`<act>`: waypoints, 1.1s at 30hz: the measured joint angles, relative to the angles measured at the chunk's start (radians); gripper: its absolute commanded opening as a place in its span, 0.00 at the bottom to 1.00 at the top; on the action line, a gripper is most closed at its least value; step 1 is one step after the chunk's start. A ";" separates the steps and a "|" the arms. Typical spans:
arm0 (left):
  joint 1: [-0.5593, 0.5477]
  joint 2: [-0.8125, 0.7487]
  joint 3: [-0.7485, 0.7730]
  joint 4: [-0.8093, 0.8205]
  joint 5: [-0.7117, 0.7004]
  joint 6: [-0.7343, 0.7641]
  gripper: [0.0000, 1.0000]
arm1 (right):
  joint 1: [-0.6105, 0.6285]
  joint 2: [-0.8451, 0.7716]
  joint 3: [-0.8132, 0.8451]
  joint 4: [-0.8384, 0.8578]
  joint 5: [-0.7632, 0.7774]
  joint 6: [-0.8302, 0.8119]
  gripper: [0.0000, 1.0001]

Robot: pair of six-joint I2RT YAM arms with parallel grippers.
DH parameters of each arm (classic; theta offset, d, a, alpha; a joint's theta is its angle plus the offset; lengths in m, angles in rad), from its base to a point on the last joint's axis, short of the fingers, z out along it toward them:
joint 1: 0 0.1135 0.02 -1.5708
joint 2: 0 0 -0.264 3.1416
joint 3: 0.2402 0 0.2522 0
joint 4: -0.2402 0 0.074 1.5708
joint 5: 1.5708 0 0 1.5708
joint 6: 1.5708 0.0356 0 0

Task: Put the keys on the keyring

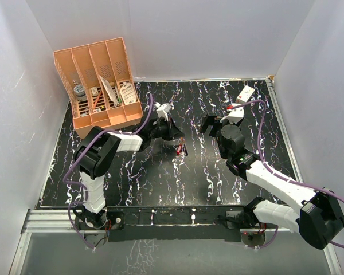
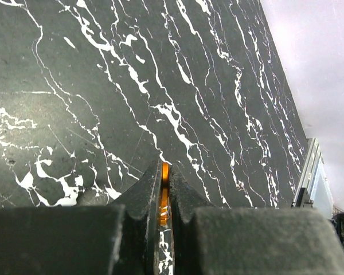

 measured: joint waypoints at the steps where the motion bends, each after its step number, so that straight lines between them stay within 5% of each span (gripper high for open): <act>1: -0.001 0.005 0.009 0.000 -0.003 0.003 0.00 | 0.000 0.000 0.000 0.000 0.000 0.000 0.85; 8: -0.002 0.026 0.064 -0.005 -0.024 0.040 0.02 | 0.000 0.000 -0.001 0.000 0.000 -0.001 0.85; 11: -0.002 0.044 0.100 -0.015 -0.028 0.056 0.36 | 0.000 0.000 -0.001 0.000 0.000 -0.001 0.85; 13: -0.002 0.057 0.122 -0.028 -0.032 0.069 0.49 | -0.001 0.000 -0.001 0.000 -0.003 -0.001 0.85; 21: -0.002 0.045 0.146 -0.117 -0.103 0.134 0.57 | -0.001 -0.009 -0.001 -0.004 -0.006 -0.002 0.85; 24: -0.002 -0.034 0.145 -0.190 -0.149 0.166 0.62 | -0.001 -0.015 -0.002 -0.004 -0.008 -0.002 0.85; 28: -0.002 -0.208 0.145 -0.267 -0.223 0.202 0.98 | -0.001 -0.016 -0.002 -0.004 -0.015 -0.001 0.93; 33: -0.002 -0.464 0.168 -0.419 -0.381 0.215 0.99 | -0.001 -0.015 0.000 -0.012 -0.024 0.020 0.98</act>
